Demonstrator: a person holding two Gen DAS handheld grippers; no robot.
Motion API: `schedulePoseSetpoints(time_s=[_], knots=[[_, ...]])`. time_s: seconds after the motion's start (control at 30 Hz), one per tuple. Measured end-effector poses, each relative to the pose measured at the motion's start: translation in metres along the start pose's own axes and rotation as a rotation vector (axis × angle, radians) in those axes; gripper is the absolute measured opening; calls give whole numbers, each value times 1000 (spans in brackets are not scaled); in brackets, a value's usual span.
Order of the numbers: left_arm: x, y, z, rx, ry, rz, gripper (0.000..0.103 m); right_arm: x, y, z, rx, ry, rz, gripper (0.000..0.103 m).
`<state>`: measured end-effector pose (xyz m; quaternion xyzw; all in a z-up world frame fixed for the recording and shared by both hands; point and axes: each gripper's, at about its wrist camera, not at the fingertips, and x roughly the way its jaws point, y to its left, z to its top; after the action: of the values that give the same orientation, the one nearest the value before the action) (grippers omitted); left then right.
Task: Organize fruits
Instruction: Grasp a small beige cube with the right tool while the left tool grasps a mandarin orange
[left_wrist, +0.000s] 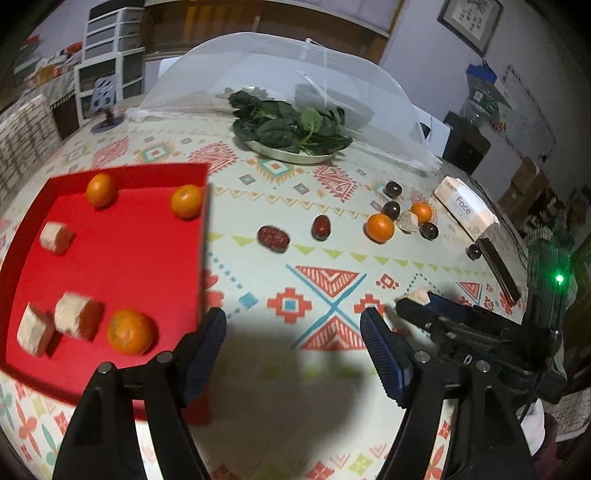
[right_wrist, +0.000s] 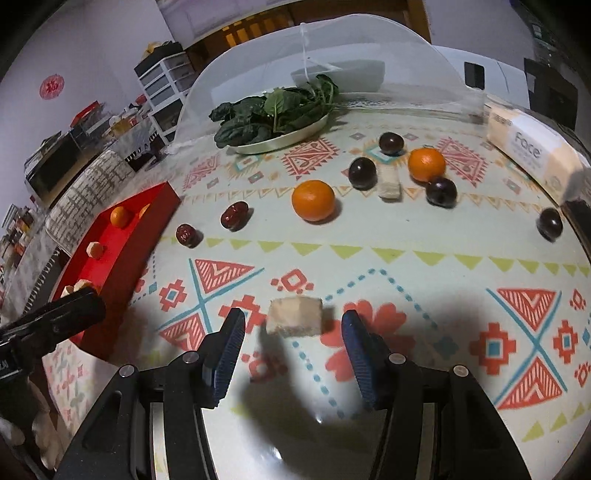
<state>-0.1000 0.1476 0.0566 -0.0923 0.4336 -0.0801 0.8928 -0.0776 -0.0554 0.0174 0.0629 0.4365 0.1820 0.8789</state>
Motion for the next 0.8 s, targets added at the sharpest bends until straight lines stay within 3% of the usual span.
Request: schedulePoseSetpoints(time_s=[0.03, 0.13, 0.57, 0.73, 0.77, 0.8], knots=[[2, -2, 4, 8, 1, 2, 75, 1, 1, 2, -8, 0, -6, 58], [12, -13, 18, 34, 4, -7, 75, 4, 4, 2, -33, 2, -26, 33], [98, -103, 60, 281, 66, -50, 77, -22, -33, 0, 22, -40, -14, 33], [128, -115, 72, 305, 71, -32, 76, -28, -50, -3, 59, -37, -2, 33], [134, -116, 73, 308, 78, -26, 72, -29, -52, -3, 63, -37, 1, 33], [138, -117, 73, 312, 84, -23, 61, -30, -53, -4, 66, -39, 4, 33]])
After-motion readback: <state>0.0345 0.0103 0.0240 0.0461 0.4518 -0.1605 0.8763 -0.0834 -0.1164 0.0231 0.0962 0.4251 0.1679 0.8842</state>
